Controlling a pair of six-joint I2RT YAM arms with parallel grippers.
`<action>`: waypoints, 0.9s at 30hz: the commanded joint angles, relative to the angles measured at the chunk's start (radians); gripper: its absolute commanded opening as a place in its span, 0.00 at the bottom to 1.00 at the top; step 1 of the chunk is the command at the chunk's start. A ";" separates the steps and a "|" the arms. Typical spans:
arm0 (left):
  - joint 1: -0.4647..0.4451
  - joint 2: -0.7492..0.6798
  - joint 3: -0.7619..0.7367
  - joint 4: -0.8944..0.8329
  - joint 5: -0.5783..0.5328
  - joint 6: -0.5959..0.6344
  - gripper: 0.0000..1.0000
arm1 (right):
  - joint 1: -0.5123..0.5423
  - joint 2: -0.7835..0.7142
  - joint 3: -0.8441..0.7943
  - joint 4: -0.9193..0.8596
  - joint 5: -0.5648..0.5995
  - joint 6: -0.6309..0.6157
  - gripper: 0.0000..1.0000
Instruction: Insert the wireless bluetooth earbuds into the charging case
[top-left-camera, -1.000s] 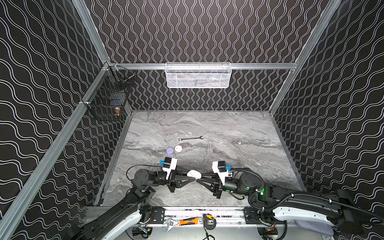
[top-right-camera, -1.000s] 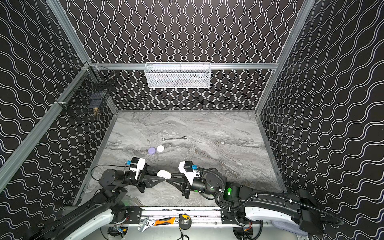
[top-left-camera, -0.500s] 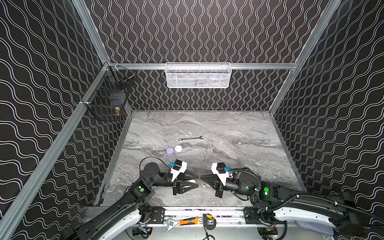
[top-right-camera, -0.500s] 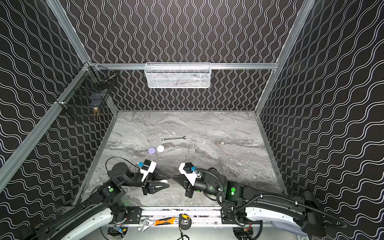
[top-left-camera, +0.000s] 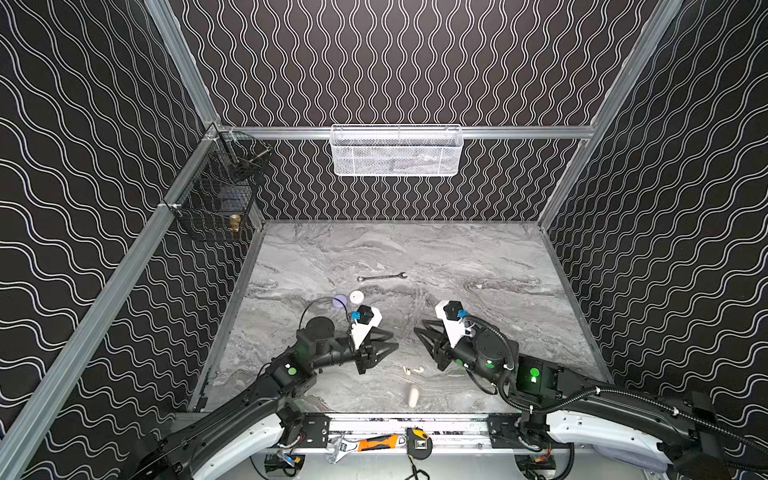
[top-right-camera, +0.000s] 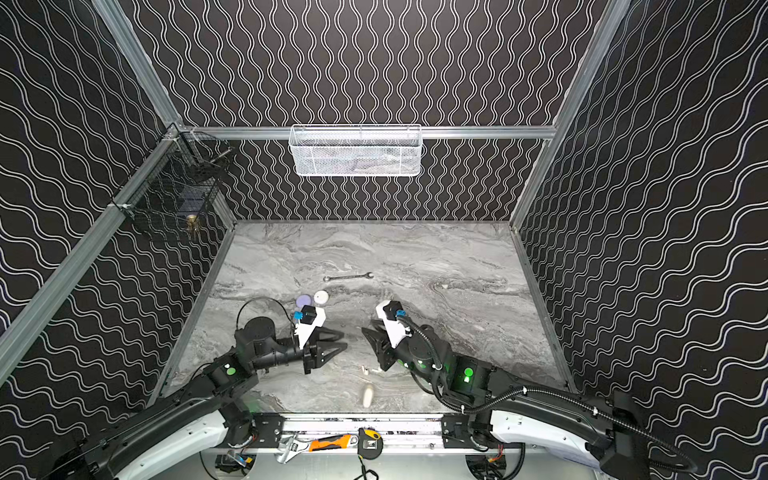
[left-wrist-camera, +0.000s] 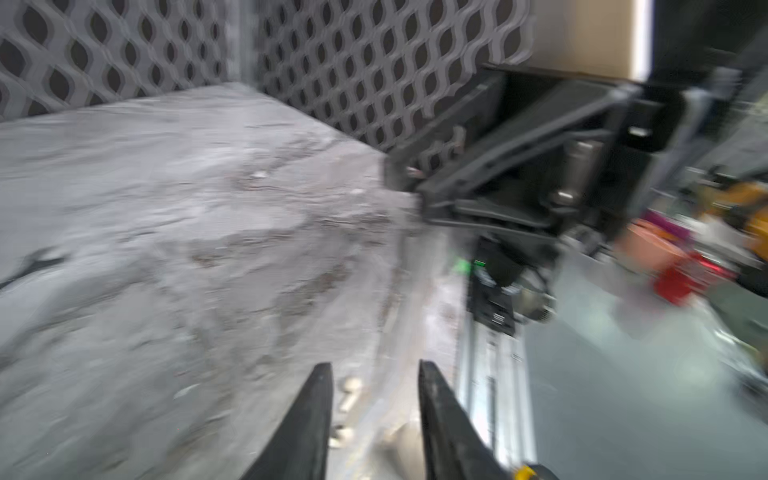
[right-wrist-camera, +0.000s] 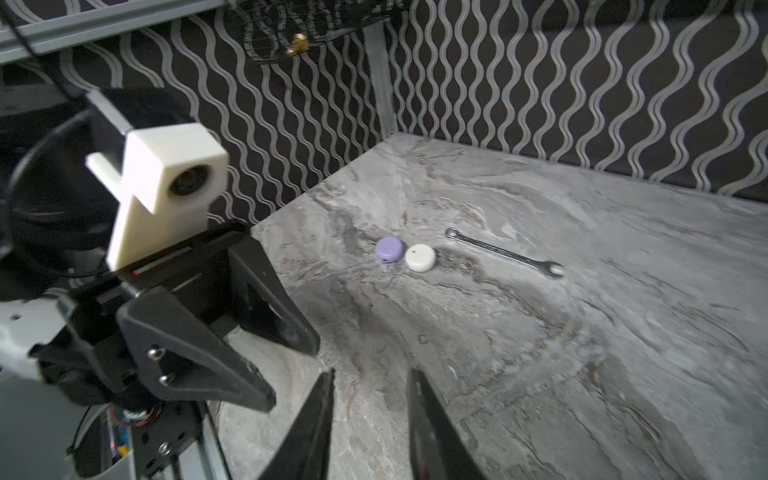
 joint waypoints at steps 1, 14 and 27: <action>0.065 -0.023 0.009 -0.064 -0.246 -0.055 0.54 | -0.001 -0.009 -0.007 -0.083 -0.023 0.095 0.43; 0.324 -0.009 -0.069 -0.120 -0.130 -0.220 0.58 | 0.166 0.240 0.119 -0.702 0.003 0.654 0.73; 0.321 -0.062 -0.083 -0.210 -0.018 -0.192 0.64 | 0.209 0.098 0.014 -1.071 -0.078 1.116 0.88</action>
